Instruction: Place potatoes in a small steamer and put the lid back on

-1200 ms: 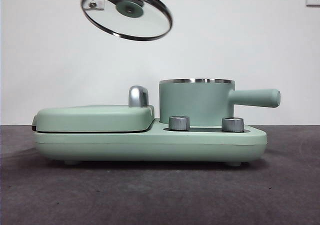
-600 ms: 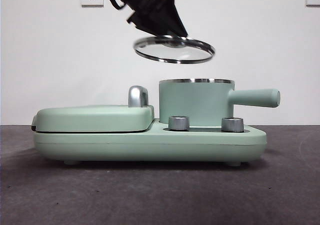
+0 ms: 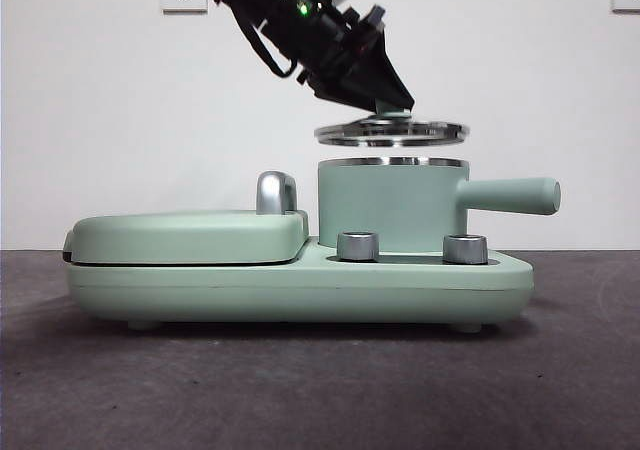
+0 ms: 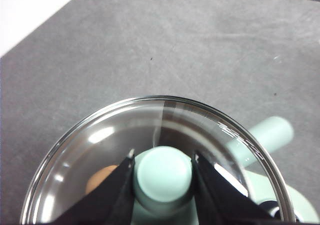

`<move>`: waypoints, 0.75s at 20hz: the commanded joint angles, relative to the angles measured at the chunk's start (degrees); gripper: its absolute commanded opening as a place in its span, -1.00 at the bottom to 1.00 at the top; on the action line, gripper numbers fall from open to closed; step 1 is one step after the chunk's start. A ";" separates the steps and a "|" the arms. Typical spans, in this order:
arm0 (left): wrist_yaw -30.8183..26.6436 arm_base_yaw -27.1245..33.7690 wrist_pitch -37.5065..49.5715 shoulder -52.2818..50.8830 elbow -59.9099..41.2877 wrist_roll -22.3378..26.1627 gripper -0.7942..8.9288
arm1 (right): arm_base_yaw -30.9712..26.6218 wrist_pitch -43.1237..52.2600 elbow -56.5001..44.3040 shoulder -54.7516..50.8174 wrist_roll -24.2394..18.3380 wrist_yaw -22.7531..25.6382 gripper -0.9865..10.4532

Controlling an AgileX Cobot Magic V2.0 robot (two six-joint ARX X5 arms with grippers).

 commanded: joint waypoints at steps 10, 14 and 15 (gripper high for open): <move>2.97 -0.26 5.49 3.04 1.73 -0.26 -0.81 | 0.31 0.13 0.48 0.07 1.27 -0.09 -0.07; 2.78 0.46 5.44 4.42 1.73 -3.04 -0.81 | 0.31 0.17 0.48 0.07 1.70 -0.07 -0.07; 2.69 0.63 5.44 4.61 1.73 -2.99 -0.81 | 0.31 0.17 0.48 0.07 1.75 -0.04 -0.07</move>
